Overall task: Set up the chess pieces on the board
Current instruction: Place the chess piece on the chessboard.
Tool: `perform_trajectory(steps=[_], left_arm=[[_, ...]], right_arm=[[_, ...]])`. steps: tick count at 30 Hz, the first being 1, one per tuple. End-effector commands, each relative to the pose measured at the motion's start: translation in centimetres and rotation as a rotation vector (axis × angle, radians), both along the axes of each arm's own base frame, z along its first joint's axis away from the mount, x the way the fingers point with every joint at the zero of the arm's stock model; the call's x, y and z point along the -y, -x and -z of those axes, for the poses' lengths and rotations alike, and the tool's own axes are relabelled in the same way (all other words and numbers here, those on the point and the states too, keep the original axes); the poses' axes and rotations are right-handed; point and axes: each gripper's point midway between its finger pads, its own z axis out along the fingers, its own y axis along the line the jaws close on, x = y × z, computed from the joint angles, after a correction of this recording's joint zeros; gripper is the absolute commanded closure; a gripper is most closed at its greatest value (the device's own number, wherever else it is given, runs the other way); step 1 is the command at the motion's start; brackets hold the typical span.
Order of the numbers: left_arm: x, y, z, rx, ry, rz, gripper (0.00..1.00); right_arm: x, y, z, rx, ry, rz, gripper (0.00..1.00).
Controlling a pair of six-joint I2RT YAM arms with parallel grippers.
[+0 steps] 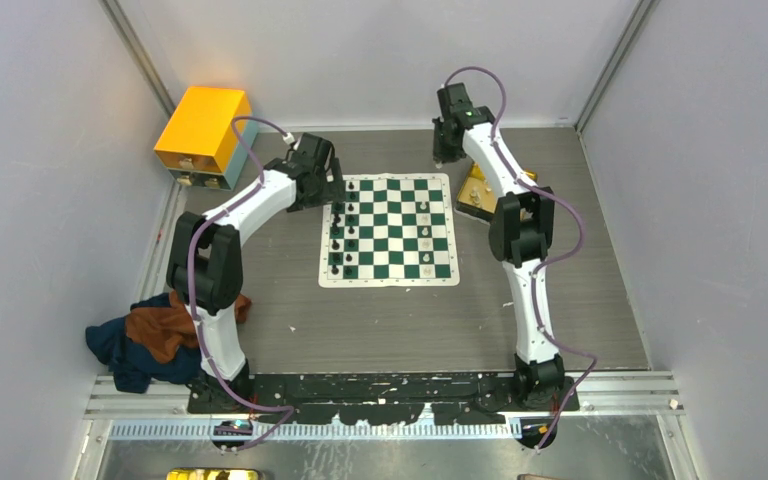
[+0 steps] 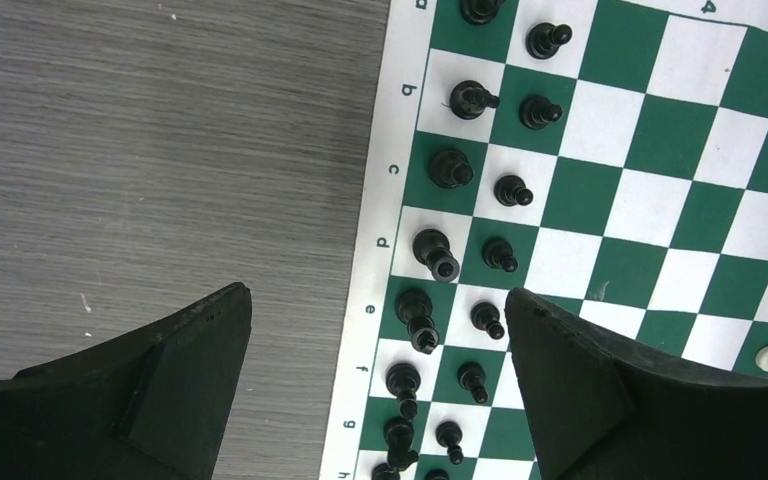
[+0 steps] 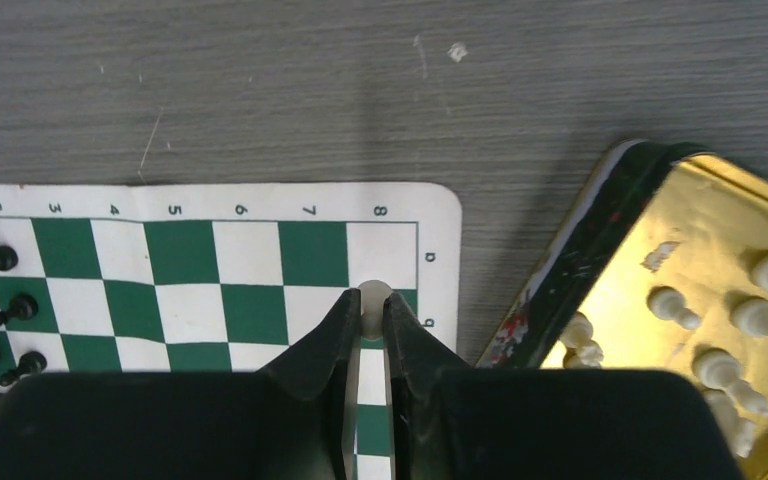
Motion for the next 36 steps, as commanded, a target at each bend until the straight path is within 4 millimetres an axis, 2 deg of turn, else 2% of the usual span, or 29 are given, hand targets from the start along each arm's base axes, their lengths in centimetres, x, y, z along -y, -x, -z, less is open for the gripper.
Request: perform_trajectory(steps=[1, 15, 36], left_arm=[[0.0, -0.7, -2.7, 0.08, 0.031, 0.002, 0.02], [0.2, -1.0, -2.4, 0.077, 0.034, 0.001, 0.02], [0.2, -1.1, -1.9, 0.068, 0.034, -0.006, 0.02]], right_arm=[[-2.1, 0.3, -0.8, 0.002, -0.023, -0.068, 0.93], [-5.0, 2.0, 2.5, -0.08, -0.024, -0.129, 0.93], [-5.1, 3.4, 5.5, -0.162, -0.01, -0.128, 0.93]])
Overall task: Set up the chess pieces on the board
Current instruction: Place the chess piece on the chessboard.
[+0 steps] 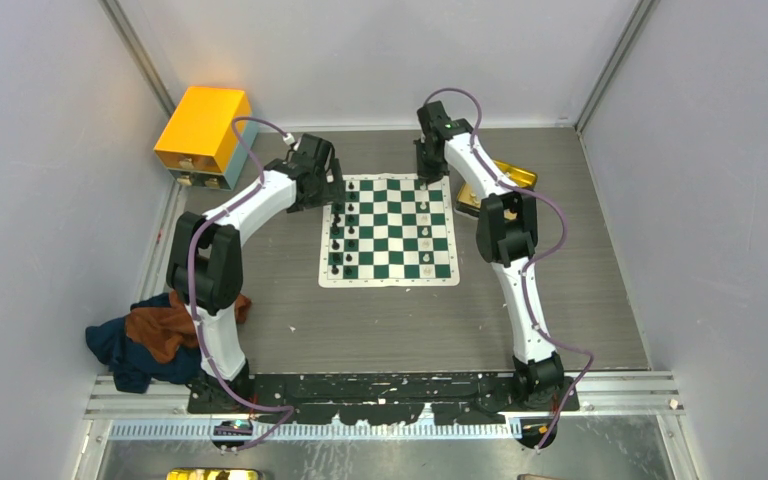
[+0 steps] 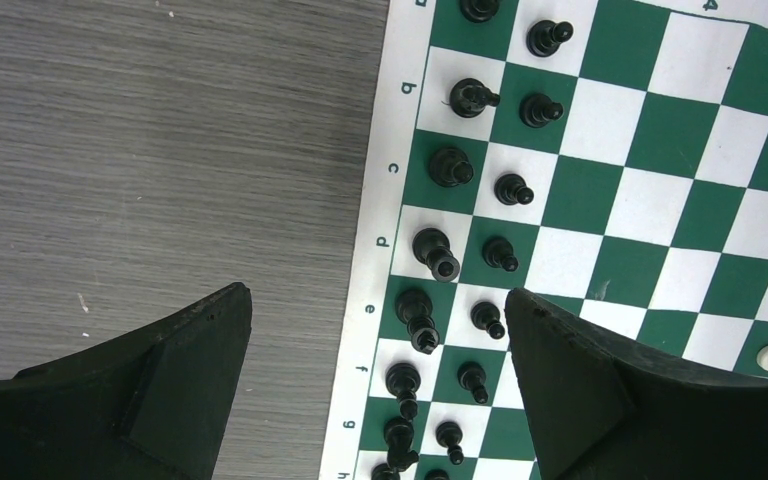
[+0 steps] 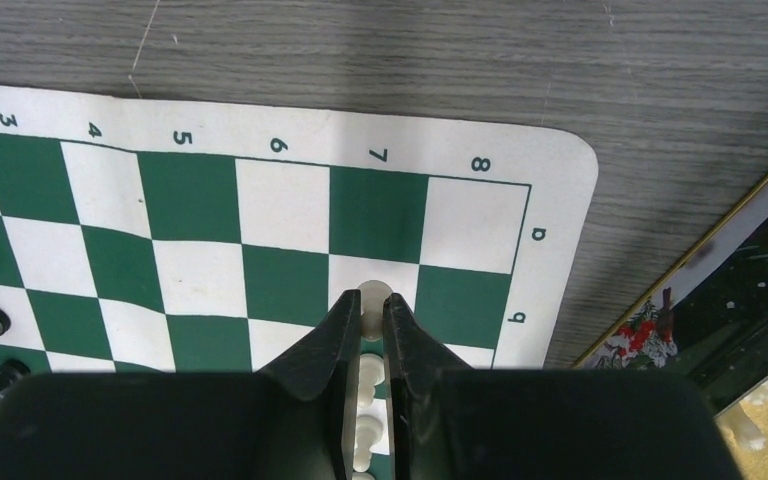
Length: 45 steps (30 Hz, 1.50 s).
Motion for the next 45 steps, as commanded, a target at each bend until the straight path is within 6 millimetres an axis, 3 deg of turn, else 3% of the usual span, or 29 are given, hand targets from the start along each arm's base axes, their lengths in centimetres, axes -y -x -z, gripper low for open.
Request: perform_trajectory(steps=[1, 33, 38, 45], left_arm=[[0.2, -1.2, -2.1, 0.071, 0.033, -0.007, 0.02], [0.0, -0.4, -1.7, 0.067, 0.04, -0.011, 0.02], [0.0, -0.3, -1.7, 0.067, 0.04, -0.01, 0.02], [-0.1, -0.1, -1.9, 0.073, 0.043, -0.012, 0.02]], right_arm=[[-0.5, 0.4, -0.3, -0.007, -0.008, -0.011, 0.92], [-1.3, 1.7, 1.5, -0.056, -0.004, -0.038, 0.89], [-1.2, 1.7, 1.1, -0.048, -0.004, -0.042, 0.71], [-0.9, 0.9, -0.6, 0.006, 0.015, -0.038, 0.63]])
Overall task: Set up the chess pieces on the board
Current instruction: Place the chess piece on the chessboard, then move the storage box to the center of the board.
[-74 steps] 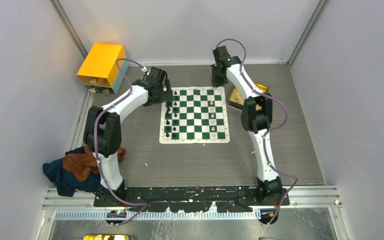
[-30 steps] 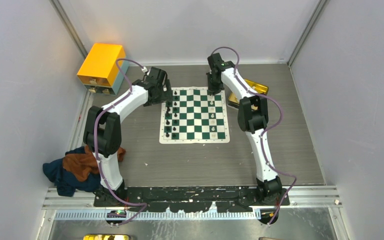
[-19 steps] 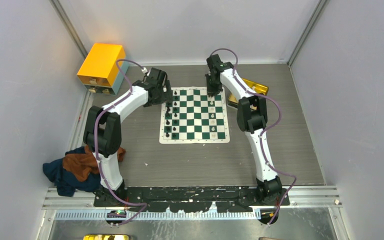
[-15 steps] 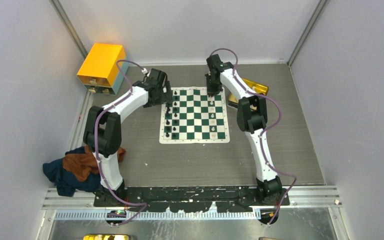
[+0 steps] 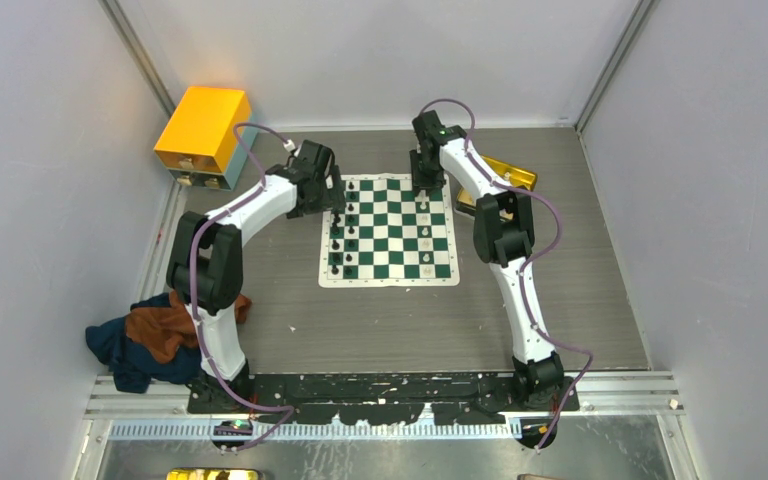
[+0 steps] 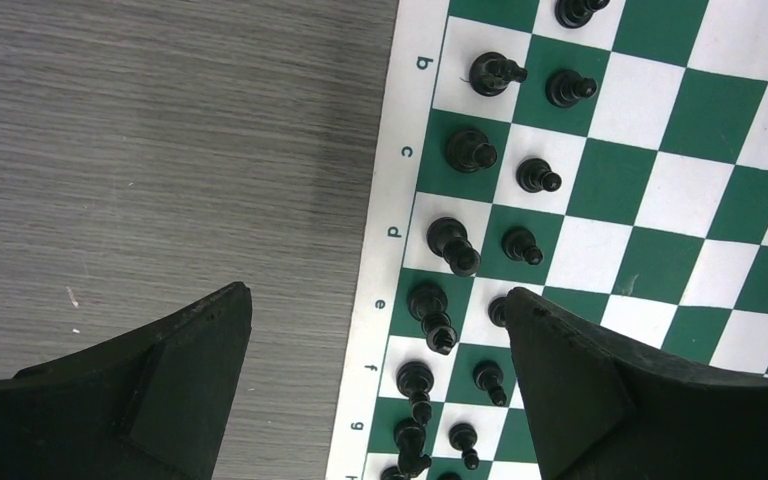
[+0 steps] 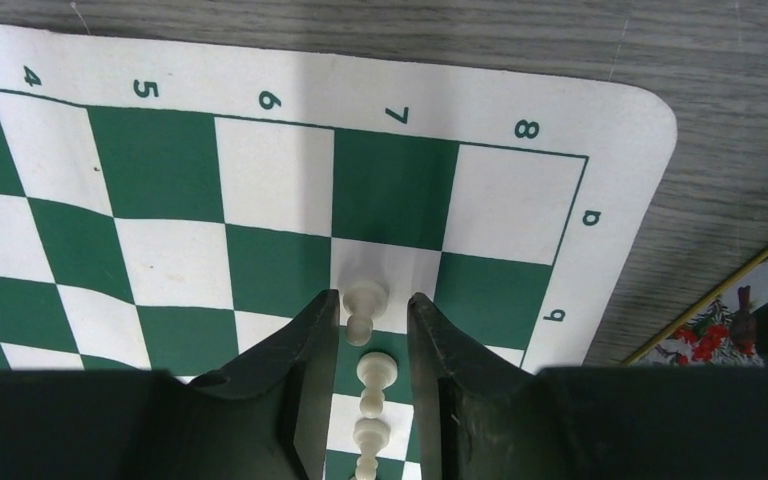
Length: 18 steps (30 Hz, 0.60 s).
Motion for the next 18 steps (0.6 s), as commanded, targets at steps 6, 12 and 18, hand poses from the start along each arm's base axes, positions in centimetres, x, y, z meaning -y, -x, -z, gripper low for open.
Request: perform_trajectory(steps=[6, 12, 18], left_arm=[[0.1, -0.9, -3.9, 0.108, 0.05, -0.014, 0.02], [-0.1, -0.5, -4.3, 0.117, 0.05, -0.016, 0.02], [-0.4, -0.1, -4.4, 0.118, 0.047, -0.02, 0.02]], right_arm=[[-0.4, -1.8, -6.7, 0.167, -0.018, -0.011, 0.62], [0.4, -2.9, -11.9, 0.295, -0.035, 0.025, 0.63], [3.4, -3.5, -13.2, 0.314, -0.035, 0.108, 0.65]])
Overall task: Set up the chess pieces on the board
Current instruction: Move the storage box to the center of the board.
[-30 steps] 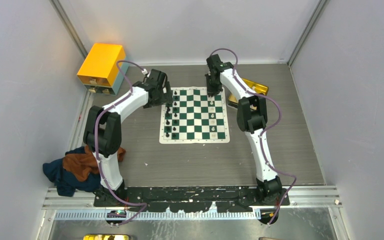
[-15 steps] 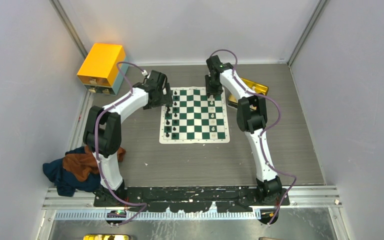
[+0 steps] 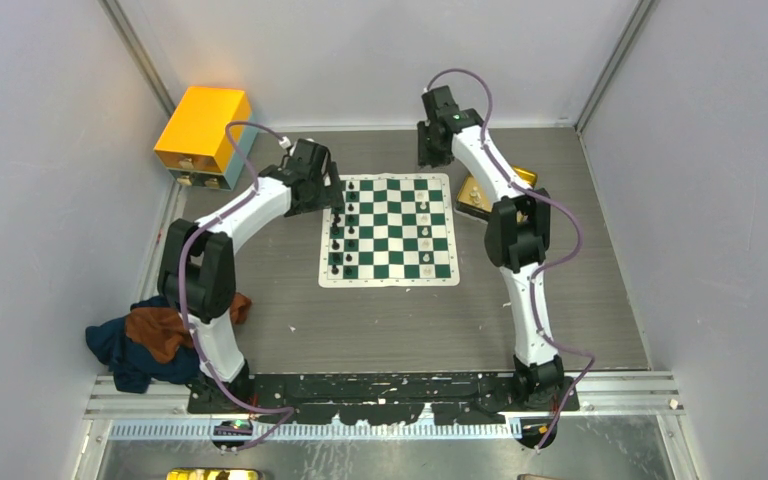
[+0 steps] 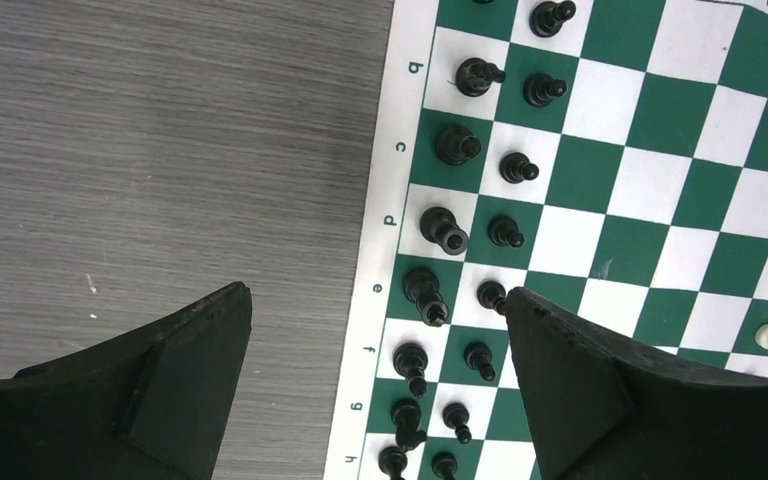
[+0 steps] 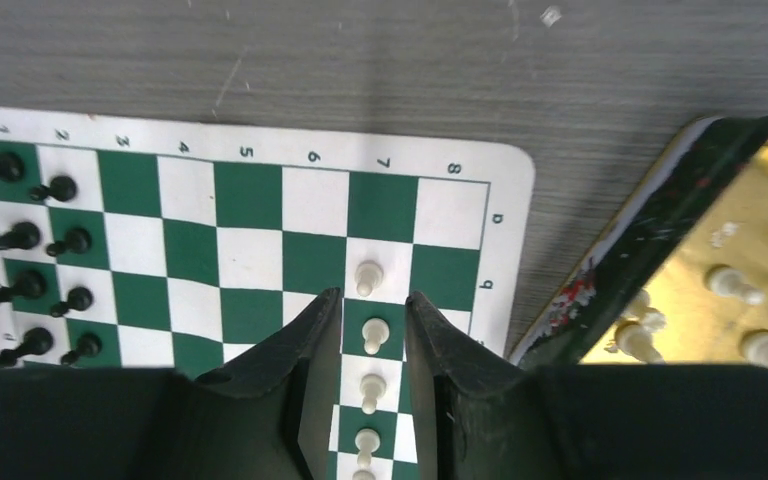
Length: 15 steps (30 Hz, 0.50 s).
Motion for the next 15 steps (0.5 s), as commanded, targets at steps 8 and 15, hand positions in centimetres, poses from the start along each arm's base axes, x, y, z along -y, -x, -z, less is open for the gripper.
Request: perform_trajectory(steps=[8, 15], left_arm=[[-0.3, -0.3, -2.6, 0.078, 0.029, -0.015, 0.02], [-0.2, -0.3, -2.5, 0.074, 0.029, -0.007, 0.02]], right_arm=[[3.8, -1.1, -2.0, 0.059, -0.009, 0.114, 0.68], [5.5, -2.6, 0.1, 0.061, 0.029, 0.162, 0.72]])
